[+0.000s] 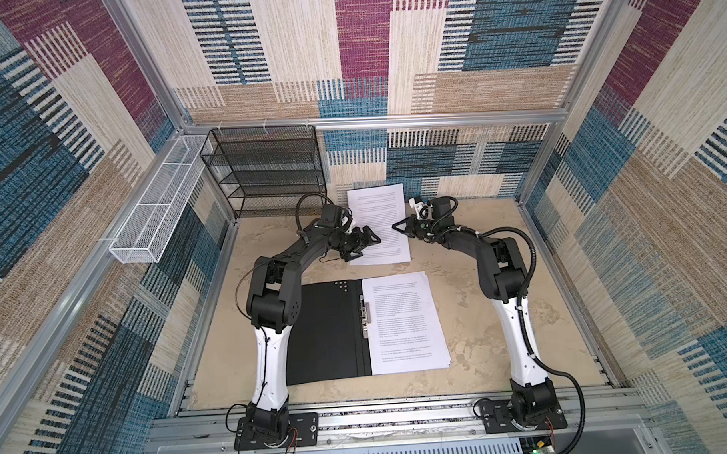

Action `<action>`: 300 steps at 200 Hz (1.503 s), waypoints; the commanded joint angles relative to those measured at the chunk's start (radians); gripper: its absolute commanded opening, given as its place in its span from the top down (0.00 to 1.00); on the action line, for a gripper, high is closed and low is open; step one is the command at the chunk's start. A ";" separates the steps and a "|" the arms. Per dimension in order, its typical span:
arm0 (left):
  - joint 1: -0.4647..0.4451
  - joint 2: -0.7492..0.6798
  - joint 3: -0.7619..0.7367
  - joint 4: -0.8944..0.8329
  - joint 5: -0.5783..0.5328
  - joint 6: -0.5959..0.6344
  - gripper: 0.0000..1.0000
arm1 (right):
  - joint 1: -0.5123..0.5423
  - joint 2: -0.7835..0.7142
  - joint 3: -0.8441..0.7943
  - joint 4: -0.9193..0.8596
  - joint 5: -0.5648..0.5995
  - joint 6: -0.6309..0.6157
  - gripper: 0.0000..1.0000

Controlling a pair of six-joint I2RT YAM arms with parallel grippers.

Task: Put the files into the folder
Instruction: 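Lift the sheet upright with the right gripper while the left gripper withdraws, then carry the upright sheet over the folder stack with the right gripper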

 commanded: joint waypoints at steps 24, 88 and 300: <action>0.001 -0.198 -0.101 -0.067 -0.118 -0.008 0.08 | -0.013 -0.030 0.113 -0.126 0.020 -0.028 1.00; 0.004 -0.483 -0.477 -0.109 -0.222 -0.045 0.08 | 0.007 -0.444 -0.255 -0.123 0.037 -0.065 1.00; 0.057 -0.579 -0.942 -0.011 -0.304 -0.073 0.08 | 0.121 -1.138 -1.346 -0.122 0.186 -0.057 1.00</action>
